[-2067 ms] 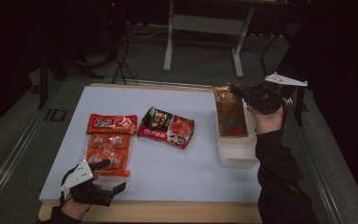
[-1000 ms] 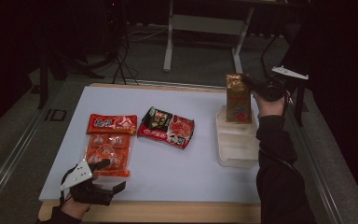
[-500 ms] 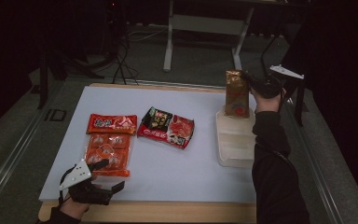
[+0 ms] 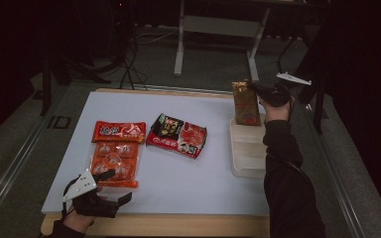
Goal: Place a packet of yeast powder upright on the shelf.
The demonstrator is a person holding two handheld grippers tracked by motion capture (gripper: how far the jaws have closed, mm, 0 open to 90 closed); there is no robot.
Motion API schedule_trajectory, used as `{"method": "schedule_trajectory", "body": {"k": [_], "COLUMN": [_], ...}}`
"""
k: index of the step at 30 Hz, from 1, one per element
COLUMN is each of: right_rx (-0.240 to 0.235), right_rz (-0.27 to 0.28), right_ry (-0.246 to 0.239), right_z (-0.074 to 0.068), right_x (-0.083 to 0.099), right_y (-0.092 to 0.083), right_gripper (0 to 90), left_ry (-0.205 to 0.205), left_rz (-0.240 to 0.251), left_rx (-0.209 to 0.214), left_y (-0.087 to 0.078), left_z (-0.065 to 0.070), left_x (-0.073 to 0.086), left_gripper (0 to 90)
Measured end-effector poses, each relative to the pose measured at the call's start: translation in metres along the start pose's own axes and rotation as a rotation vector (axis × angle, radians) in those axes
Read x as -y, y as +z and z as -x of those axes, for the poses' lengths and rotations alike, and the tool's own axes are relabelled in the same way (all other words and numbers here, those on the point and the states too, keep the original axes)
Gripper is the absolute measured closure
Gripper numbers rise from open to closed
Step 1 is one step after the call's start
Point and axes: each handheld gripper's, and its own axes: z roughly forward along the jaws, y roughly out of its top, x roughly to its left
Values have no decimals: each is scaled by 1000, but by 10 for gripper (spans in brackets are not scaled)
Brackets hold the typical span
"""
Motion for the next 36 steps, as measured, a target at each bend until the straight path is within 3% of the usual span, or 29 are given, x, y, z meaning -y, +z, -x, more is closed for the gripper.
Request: {"method": "schedule_trajectory", "body": {"k": [3,13,17,19,23,28,32,34,36], "right_rx": [-2,49,71,118,132,171,202,207,234], "right_rz": [-15,-67,-83,-126,-130,-151,-159,-155,-150], "right_ry": [45,101,94,60,77,46,31,35,25], "right_z": [0,12,15,20,28,28,27,26,21], "right_x": [2,13,16,20,22,21,19,19,14], "right_y": [-3,-16,-22,-25,-34,-38,-41,-42,-48], "right_gripper": [875,870,868,863,846,798,681,673,586], "left_ry": [1,6,11,11,11,12,14,15,16], "left_rz": [-4,-6,-8,-7,-7,-8,-6,-5,-9], "left_rx": [0,-1,-2,0,2,1,1,1,4], "left_y": [0,1,1,1,1,1,1,1,2], "left_z": [0,1,1,1,1,2,2,2,2], "left_x": [0,0,0,0,0,0,0,0,0], "left_gripper": [10,10,10,10,10,10,10,10,10]}}
